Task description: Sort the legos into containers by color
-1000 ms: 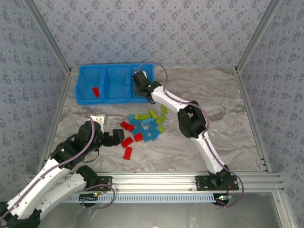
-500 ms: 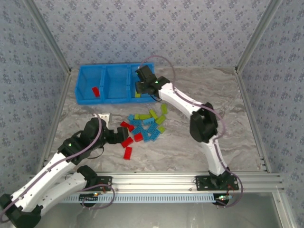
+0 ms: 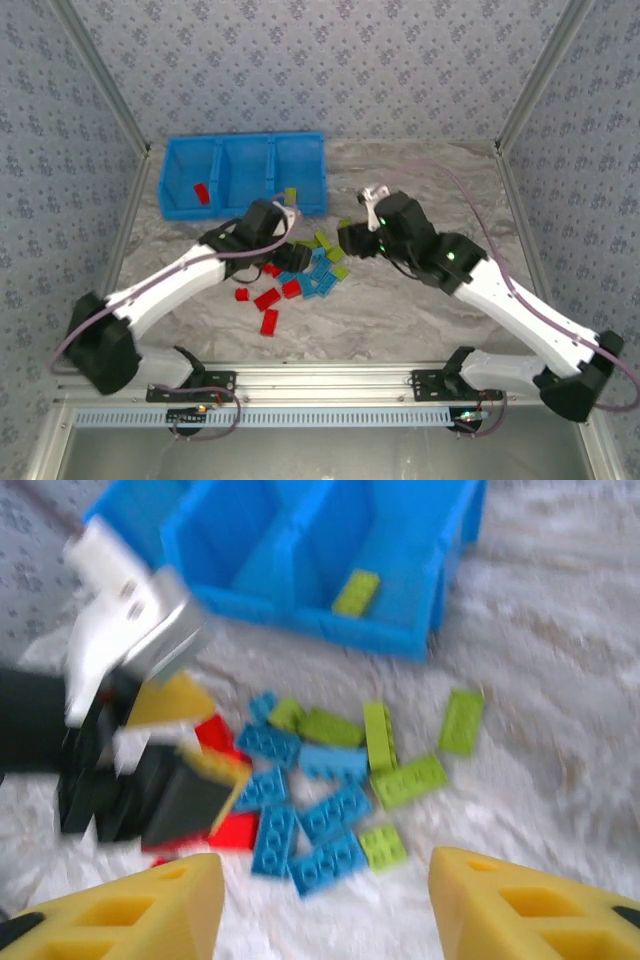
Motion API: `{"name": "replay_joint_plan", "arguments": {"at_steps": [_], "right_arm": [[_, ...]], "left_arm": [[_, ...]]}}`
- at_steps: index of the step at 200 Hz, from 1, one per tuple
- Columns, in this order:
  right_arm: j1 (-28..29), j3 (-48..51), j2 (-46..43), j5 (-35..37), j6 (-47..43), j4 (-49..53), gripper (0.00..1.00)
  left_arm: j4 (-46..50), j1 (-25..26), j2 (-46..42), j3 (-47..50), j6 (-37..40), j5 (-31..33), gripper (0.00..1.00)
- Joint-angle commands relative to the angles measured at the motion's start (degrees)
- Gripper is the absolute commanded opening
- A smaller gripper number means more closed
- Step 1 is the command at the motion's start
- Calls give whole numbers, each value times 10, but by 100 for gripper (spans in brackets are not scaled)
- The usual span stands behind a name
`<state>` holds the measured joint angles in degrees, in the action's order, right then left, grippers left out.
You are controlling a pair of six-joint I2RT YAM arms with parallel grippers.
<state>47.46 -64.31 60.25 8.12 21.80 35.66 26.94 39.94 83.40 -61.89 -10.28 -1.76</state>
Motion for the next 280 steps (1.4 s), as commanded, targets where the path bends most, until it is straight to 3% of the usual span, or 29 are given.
{"name": "replay_joint_plan", "arguments": {"at_steps": [1,47,79,170,199,242,280], "right_arm": [[6,50,-61,12,51,65,63],[6,105,-144,38,89,69,66],[6,101,-132,41,91,69,66],[8,74,-113,13,114,59,66],[10,64,-104,-19,120,48,66],[17,53,-103,-14,117,42,66],[18,64,-105,-6,119,39,68]], "left_arm": [[30,3,72,-52,95,19,71],[34,3,189,-115,122,5,56],[36,3,235,-139,134,-35,54],[33,2,285,-147,141,-22,32],[23,2,254,-138,130,-28,21],[-1,-8,107,-112,84,-15,17],[-23,-90,25,-115,25,81,17]]}}
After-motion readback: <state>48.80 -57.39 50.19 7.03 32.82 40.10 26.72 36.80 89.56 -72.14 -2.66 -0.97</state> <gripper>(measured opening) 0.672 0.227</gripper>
